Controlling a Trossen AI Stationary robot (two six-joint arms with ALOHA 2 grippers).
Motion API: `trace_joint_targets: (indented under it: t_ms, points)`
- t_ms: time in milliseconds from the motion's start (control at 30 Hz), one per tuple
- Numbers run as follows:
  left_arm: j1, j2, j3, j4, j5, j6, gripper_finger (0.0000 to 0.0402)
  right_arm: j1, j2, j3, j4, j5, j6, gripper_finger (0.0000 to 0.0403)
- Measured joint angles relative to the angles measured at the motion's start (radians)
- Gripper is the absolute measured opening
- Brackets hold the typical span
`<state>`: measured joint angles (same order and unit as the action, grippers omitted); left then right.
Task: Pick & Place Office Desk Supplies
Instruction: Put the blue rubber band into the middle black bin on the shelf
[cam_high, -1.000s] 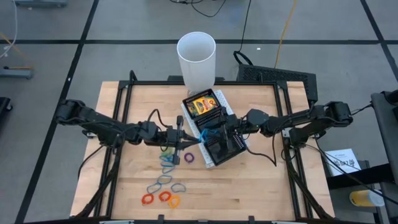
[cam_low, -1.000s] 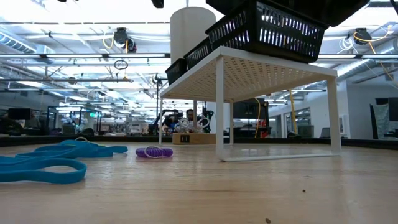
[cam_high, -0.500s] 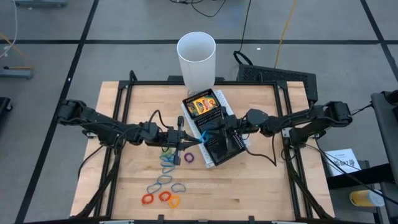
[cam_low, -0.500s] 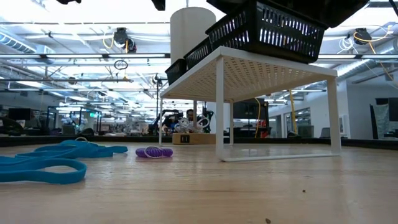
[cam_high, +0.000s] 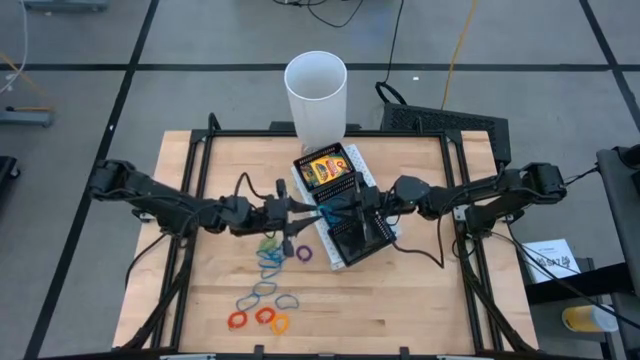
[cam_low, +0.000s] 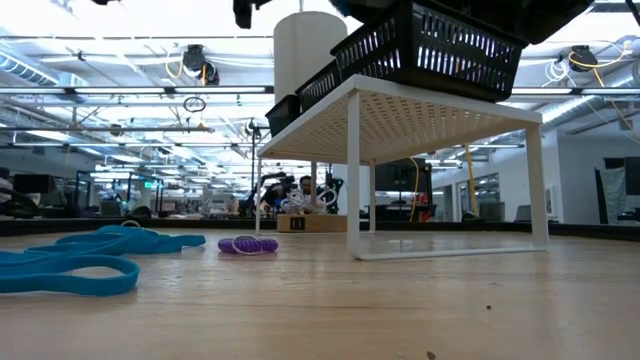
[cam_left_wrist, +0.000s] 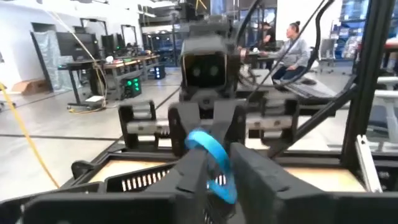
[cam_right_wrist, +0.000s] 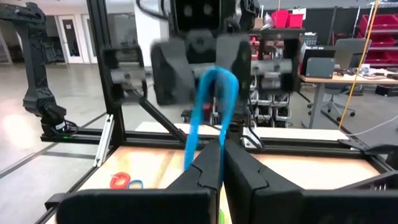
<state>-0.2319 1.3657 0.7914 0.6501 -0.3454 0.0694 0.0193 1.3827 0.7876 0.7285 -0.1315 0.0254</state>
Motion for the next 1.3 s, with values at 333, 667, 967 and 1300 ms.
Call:
trace_joint_targets:
  t_ms: [333,667,967,1300]
  points:
    - [-0.059,-0.178,0.001,-0.159,-0.049,0.094,0.0231,-0.008,-0.084,0.0,-0.06,0.003,-0.035,0.0001]
    - [-0.063,-0.336,0.002,-0.644,-0.233,-0.107,0.0259,-0.007,-0.232,0.0,-0.358,0.239,-0.101,0.0]
    - [-0.047,-0.261,0.002,-0.861,-0.334,-0.354,0.026,-0.013,-0.218,-0.001,-0.492,0.34,-0.099,0.0]
    - [-0.017,-0.194,0.002,-0.844,-0.336,-0.369,0.026,-0.012,-0.219,-0.001,-0.499,0.37,-0.099,0.003]
